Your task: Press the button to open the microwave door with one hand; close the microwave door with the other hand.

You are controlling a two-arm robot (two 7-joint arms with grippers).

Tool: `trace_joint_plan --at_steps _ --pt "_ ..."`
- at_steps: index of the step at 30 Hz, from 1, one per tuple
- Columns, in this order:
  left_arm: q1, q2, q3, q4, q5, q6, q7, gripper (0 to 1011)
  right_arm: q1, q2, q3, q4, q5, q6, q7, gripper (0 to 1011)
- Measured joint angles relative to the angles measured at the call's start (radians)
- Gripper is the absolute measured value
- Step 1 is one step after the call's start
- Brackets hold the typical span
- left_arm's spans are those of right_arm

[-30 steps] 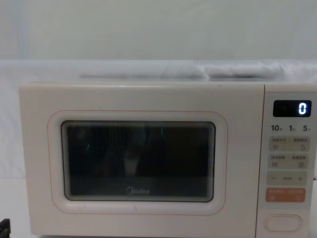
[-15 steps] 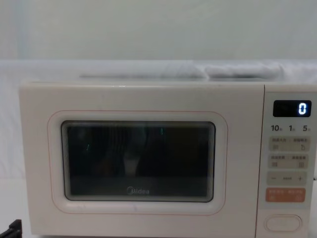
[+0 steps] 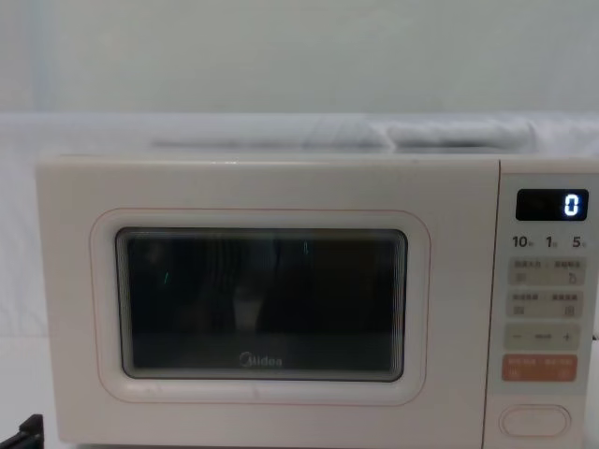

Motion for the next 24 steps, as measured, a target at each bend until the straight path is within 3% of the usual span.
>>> trace_joint_plan --at_steps 24 --pt "0.0 0.0 0.0 0.0 0.0 0.0 0.0 1001 0.0 0.0 0.0 0.0 0.0 0.0 0.0 1002"
